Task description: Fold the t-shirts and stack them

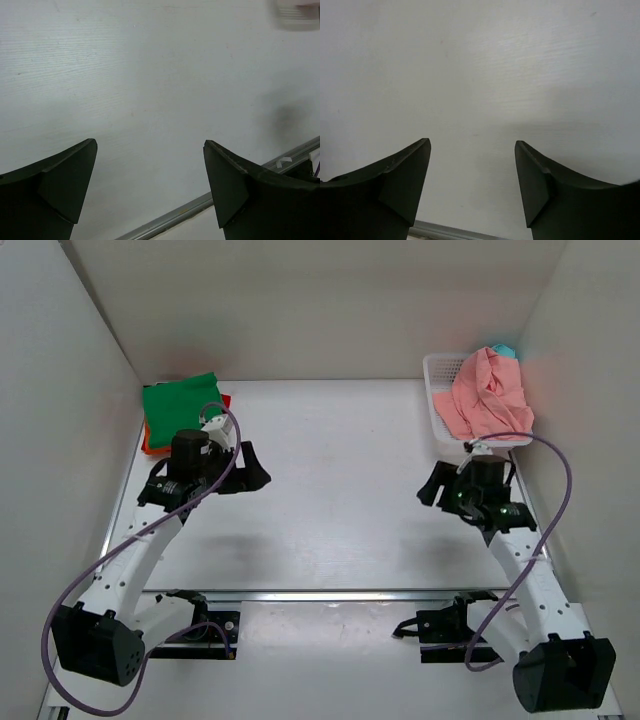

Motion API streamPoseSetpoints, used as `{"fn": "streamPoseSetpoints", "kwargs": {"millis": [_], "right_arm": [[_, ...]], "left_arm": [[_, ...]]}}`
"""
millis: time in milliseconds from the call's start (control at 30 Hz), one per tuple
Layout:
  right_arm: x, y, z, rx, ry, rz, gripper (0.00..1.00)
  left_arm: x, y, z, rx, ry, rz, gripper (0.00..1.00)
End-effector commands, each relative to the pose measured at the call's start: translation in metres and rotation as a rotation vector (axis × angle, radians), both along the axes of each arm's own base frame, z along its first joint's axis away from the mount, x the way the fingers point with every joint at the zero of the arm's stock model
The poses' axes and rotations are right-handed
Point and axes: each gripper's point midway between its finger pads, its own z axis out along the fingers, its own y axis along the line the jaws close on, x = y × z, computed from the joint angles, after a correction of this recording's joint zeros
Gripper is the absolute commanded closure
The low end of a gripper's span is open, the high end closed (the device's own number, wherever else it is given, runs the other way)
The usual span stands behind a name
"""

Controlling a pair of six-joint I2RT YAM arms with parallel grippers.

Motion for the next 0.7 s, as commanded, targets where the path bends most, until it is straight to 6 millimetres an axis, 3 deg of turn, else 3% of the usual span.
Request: {"fn": "streamPoseSetpoints", "kwargs": {"millis": [0,133,167,267,300,333,500,533,667], "right_arm": [[0.035,-0.026,0.051,-0.079,-0.127,-0.032,0.34],[0.084,-0.047,0.089,-0.180,-0.175,-0.061,0.25],[0.099,-0.058,0.097,-0.198,-0.187,-0.082,0.23],[0.143,-0.096,0.107,-0.254,-0.203,-0.177,0.18],[0.158,-0.104,0.096,-0.259,-0.186,-0.187,0.18],[0.171,-0.119,0.108,-0.264,-0.216,-0.217,0.17],[0.262,-0.179,0.081,-0.403,-0.161,-0.279,0.19],[0.271,-0.185,0.078,-0.435,-0.155,-0.293,0.19],[0.334,-0.220,0.029,-0.573,-0.096,-0.294,0.17]], "left_arm": [[0.002,-0.002,0.024,0.003,-0.070,-0.043,0.02],[0.000,-0.006,0.047,-0.060,-0.190,-0.058,0.01],[0.001,-0.007,0.046,-0.060,-0.211,-0.058,0.01],[0.002,-0.006,0.045,-0.081,-0.241,-0.045,0.01],[0.006,-0.005,0.044,-0.080,-0.246,-0.042,0.01],[0.010,-0.006,0.043,-0.089,-0.247,-0.039,0.02],[0.031,-0.005,0.034,-0.096,-0.291,0.013,0.01],[0.034,-0.005,0.035,-0.098,-0.302,0.015,0.02],[0.048,0.002,0.015,-0.053,-0.295,0.046,0.01]]}}
